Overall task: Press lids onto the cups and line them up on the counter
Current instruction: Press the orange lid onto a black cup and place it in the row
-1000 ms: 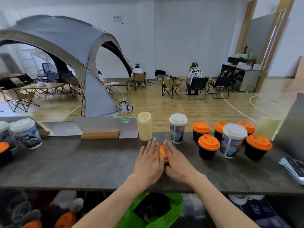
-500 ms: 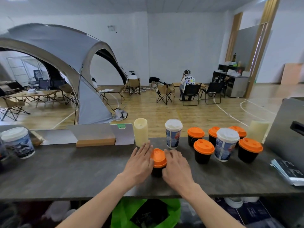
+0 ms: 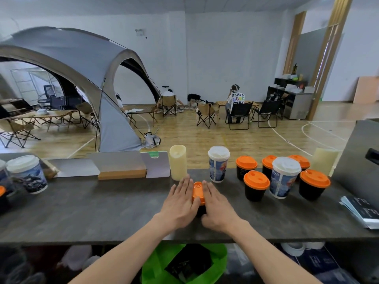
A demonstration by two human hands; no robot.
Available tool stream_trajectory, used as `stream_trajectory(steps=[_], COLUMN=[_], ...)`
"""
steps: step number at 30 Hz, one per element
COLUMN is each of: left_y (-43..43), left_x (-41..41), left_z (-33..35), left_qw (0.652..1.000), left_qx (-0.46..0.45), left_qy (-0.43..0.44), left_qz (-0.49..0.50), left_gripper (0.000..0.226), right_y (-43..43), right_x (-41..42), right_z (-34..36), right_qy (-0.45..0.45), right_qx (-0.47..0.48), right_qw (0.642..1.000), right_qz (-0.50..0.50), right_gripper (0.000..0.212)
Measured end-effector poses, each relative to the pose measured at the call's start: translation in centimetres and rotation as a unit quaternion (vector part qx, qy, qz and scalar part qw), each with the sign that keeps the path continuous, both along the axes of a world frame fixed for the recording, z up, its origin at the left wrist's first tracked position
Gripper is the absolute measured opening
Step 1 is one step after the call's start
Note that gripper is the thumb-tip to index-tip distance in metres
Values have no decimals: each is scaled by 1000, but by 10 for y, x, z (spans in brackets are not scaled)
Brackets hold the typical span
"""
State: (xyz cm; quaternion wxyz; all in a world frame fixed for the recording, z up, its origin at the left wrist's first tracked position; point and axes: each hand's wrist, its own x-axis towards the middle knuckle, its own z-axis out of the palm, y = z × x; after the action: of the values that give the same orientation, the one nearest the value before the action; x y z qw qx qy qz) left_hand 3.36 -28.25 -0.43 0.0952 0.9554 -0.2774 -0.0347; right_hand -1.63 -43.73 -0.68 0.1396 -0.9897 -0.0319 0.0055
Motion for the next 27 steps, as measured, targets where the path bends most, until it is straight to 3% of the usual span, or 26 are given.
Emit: stream_trajectory(steps=[5, 13, 18, 27], left_y=[7, 2, 3, 20], left_x=[11, -3, 2, 7], left_z=[16, 2, -2, 14], left_qw=[1000, 999, 998, 998], left_qx=[8, 26, 40, 38], left_qy=[-23, -39, -39, -36], left_qz=[18, -12, -19, -39], left_gripper=[64, 67, 70, 65], right_y=[-1, -5, 1, 9], right_x=[-5, 5, 3, -10], right_z=[12, 9, 0, 15], right_qy=[-87, -1, -14, -122], right_qx=[-61, -36, -28, -56], right_qw=[994, 998, 999, 989], right_qz=[-34, 47, 23, -61], right_gripper=[86, 107, 111, 84])
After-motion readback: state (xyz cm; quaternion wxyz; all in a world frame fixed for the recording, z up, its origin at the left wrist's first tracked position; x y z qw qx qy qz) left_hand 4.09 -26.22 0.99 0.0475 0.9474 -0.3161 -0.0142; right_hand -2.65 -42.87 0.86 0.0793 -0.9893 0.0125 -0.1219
